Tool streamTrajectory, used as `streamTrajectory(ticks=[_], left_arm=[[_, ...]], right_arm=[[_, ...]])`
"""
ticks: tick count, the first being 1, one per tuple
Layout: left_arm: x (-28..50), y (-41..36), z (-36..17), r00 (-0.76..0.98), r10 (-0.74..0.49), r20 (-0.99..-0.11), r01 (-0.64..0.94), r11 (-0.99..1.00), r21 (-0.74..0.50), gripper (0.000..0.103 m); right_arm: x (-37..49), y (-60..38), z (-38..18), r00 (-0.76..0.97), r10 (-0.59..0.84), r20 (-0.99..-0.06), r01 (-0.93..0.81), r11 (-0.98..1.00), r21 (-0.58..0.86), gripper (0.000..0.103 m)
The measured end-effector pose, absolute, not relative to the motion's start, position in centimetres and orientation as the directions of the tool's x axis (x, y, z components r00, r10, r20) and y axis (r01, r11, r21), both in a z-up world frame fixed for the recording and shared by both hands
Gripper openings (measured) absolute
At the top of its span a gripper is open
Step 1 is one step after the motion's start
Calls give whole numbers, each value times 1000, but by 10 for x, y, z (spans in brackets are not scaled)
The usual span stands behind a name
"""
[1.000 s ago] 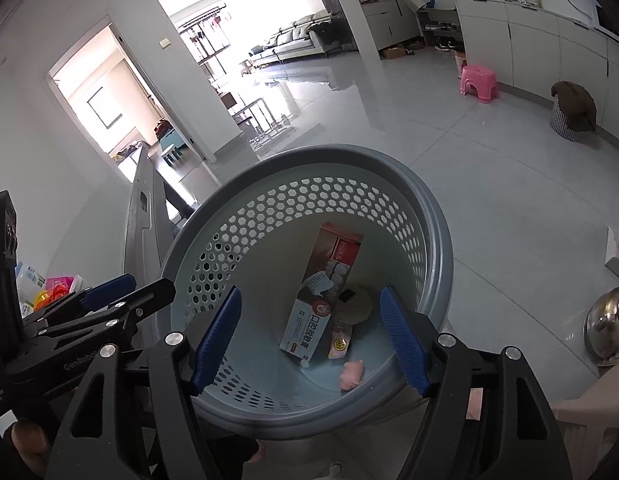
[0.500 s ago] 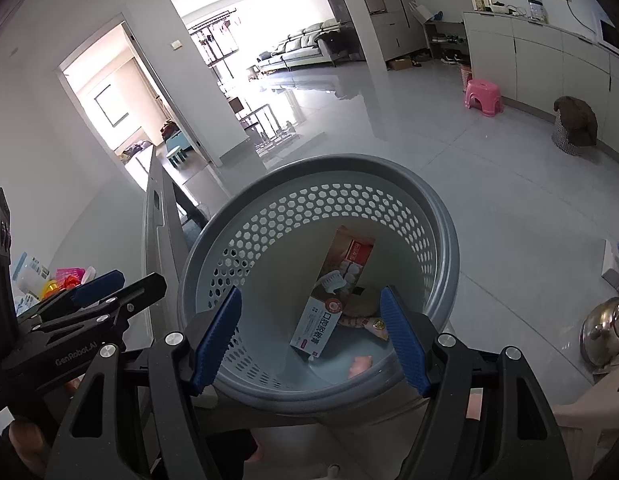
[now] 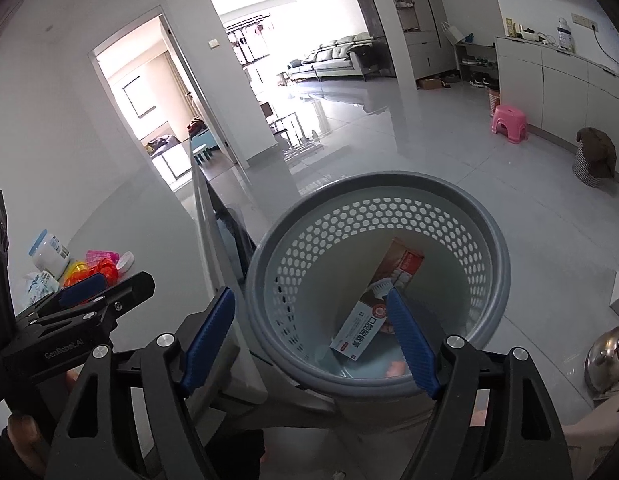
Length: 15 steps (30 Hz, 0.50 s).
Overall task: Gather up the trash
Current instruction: 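Move both tools back to the table toward the yellow foam dart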
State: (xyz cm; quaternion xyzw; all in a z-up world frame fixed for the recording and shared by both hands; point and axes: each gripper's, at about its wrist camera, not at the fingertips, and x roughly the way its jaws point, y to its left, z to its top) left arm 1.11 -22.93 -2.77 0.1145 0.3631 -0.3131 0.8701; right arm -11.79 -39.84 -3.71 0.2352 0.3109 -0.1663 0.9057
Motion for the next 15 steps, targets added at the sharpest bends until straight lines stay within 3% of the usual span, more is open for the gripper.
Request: streamTrajectory(ticks=[15], left_arm=[[58, -60, -25, 685, -237, -688, 302, 953, -28, 96]], right_arm=[[-19, -265, -36, 748, 145, -647, 112, 934, 339, 79]])
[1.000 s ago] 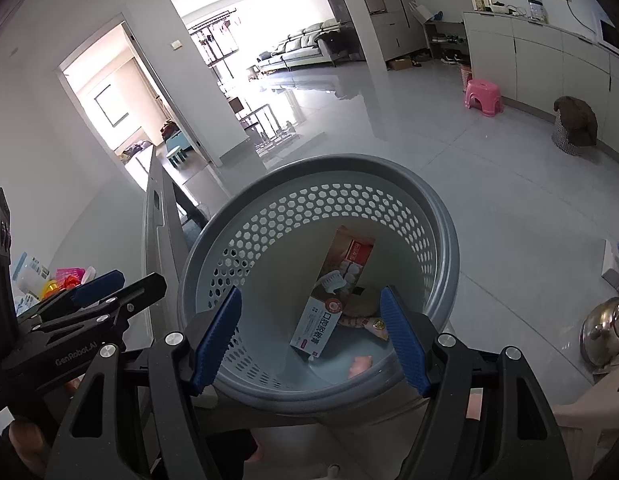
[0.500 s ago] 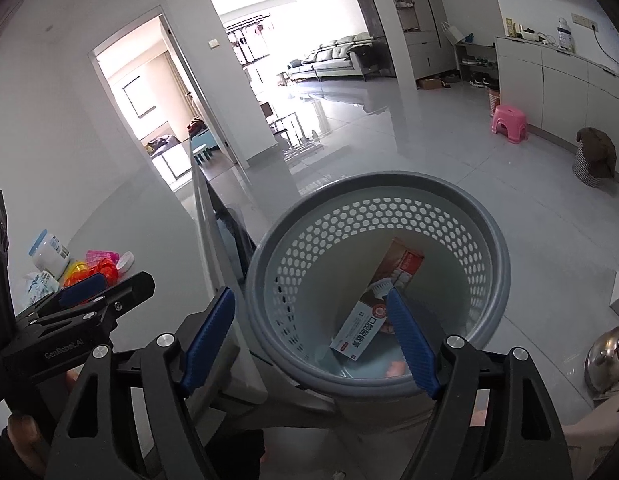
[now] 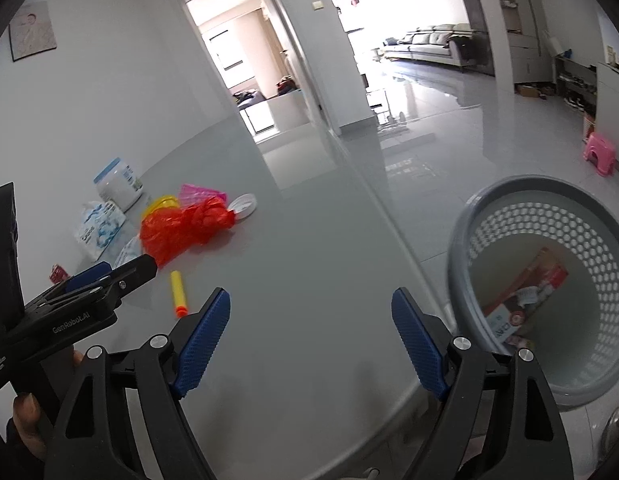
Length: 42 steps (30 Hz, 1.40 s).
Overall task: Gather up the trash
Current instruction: 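Move both tools back to the table toward the yellow foam dart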
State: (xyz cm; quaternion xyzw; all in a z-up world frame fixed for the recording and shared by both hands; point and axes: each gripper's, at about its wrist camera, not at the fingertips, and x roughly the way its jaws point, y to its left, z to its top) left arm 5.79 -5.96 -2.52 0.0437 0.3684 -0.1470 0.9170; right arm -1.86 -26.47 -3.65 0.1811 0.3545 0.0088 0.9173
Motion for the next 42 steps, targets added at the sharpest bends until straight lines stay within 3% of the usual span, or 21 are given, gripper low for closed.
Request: streamTrajectory(ticks=[13, 27, 29, 31, 35, 40, 42], left_arm=[[85, 57, -46, 707, -57, -705, 54, 998, -27, 96], [99, 87, -64, 669, -60, -741, 16, 998, -67, 96], [100, 86, -66, 665, -66, -744, 22, 997, -69, 96], [99, 84, -66, 662, -72, -746, 27, 997, -71, 96], [98, 84, -65, 663, -74, -745, 27, 997, -75, 96], [98, 83, -64, 662, -76, -746, 30, 997, -76, 96], [99, 82, -63, 660, -79, -747, 37, 997, -73, 96]], right_arm=[[59, -166, -48, 660, 213, -720, -71, 972, 222, 79], [97, -123, -66, 605, 106, -789, -94, 994, 61, 79], [96, -121, -66, 606, 94, -790, -93, 995, 47, 74], [98, -118, -68, 594, 86, -800, -95, 995, 36, 61], [96, -112, -68, 599, 76, -797, -116, 993, 8, 55], [91, -109, -66, 605, 107, -789, -151, 988, 18, 12], [90, -113, -66, 601, 148, -785, -153, 986, 69, 12]])
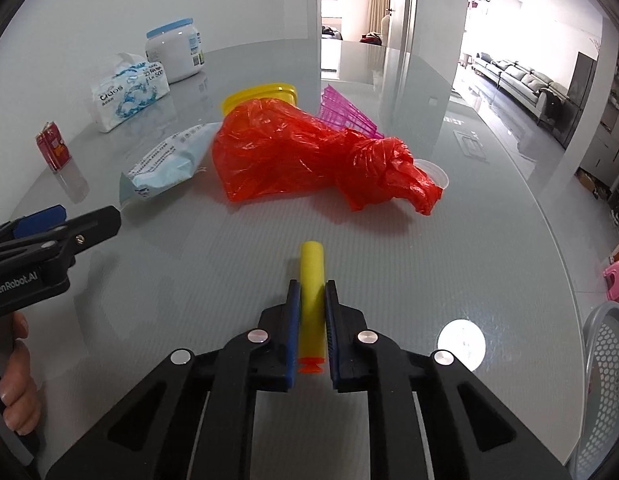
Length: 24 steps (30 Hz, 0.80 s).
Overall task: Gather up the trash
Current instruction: 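Move both tools back to the table toward the yellow foam dart, then grasp the yellow foam dart with the right tool while the left tool grasps the blue-white snack bag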
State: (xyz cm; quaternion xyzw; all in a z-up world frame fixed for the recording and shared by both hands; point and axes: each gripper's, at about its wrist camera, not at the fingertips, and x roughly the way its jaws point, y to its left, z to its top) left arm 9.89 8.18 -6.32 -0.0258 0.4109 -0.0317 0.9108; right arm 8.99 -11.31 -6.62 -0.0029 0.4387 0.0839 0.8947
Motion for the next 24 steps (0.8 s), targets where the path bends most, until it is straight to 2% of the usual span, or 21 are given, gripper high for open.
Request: streamTrajectory(ticks=[4, 12, 24], left_arm=[[100, 79, -60, 661, -86, -746, 52, 996, -68, 96], [118, 67, -53, 654, -104, -749, 85, 994, -64, 96], [161, 52, -75, 603, -85, -793, 96, 995, -34, 93]], right_arm=[[85, -128, -63, 616, 215, -758, -130, 977, 171, 12], [77, -140, -60, 637, 268, -722, -120, 961, 250, 12], [74, -154, -60, 646, 322, -692, -112, 937, 332, 12]])
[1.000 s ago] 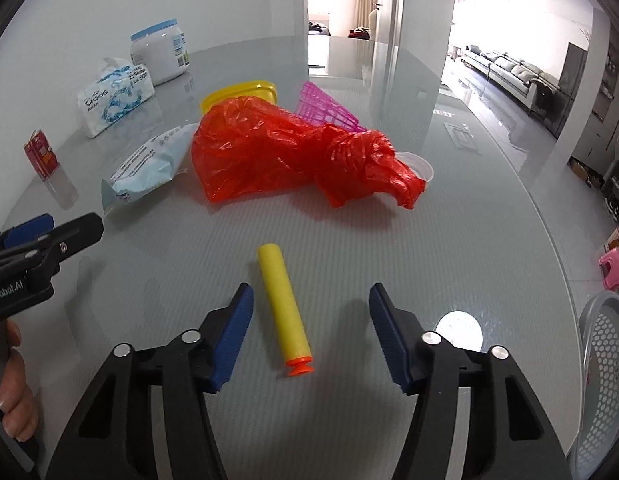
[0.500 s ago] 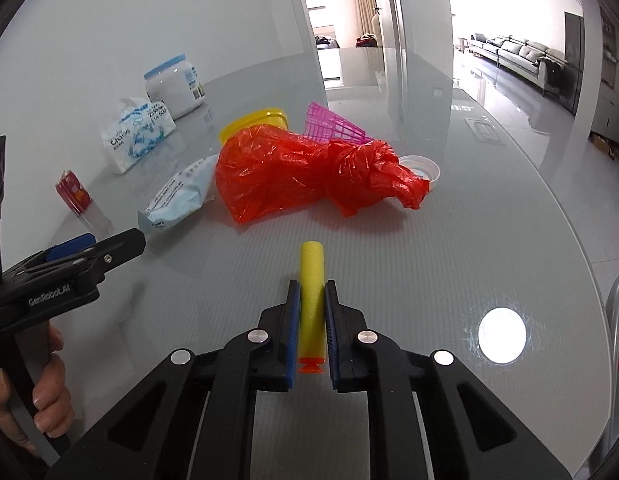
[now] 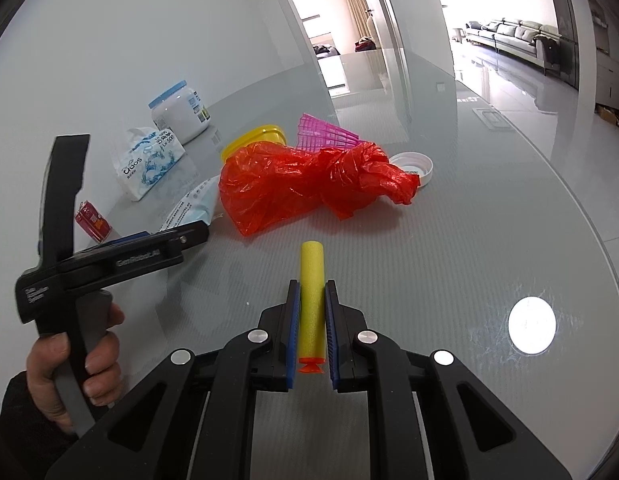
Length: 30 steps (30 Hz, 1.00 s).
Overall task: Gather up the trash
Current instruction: 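Grasp the yellow foam dart with the right tool while the left tool grasps the blue-white snack bag, then carry the dart and snack bag over the grey basket and open both tools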
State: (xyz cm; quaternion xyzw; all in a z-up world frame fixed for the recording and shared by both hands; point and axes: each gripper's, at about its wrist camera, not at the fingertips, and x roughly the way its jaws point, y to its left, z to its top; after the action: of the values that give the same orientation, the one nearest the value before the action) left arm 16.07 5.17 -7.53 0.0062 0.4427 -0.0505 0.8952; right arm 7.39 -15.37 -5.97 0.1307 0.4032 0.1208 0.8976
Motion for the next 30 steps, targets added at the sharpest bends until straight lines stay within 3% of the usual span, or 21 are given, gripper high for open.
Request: streamTrajectory(ticks=[4, 9, 23, 30], left_arm=[[169, 50, -80, 583, -96, -807, 108, 993, -40, 70], [165, 52, -76, 602, -126, -789, 124, 990, -63, 58], [103, 57, -50, 697, -87, -712, 117, 993, -7, 53], [68, 36, -37, 719, -140, -681, 179, 984, -13, 53]], right_arm=[[73, -153, -59, 646, 321, -693, -118, 939, 324, 12], [74, -153, -60, 644, 324, -693, -116, 937, 330, 12], [64, -158, -57, 660, 326, -677, -108, 933, 344, 12], [37, -179, -50, 684, 302, -664, -66, 932, 356, 12]])
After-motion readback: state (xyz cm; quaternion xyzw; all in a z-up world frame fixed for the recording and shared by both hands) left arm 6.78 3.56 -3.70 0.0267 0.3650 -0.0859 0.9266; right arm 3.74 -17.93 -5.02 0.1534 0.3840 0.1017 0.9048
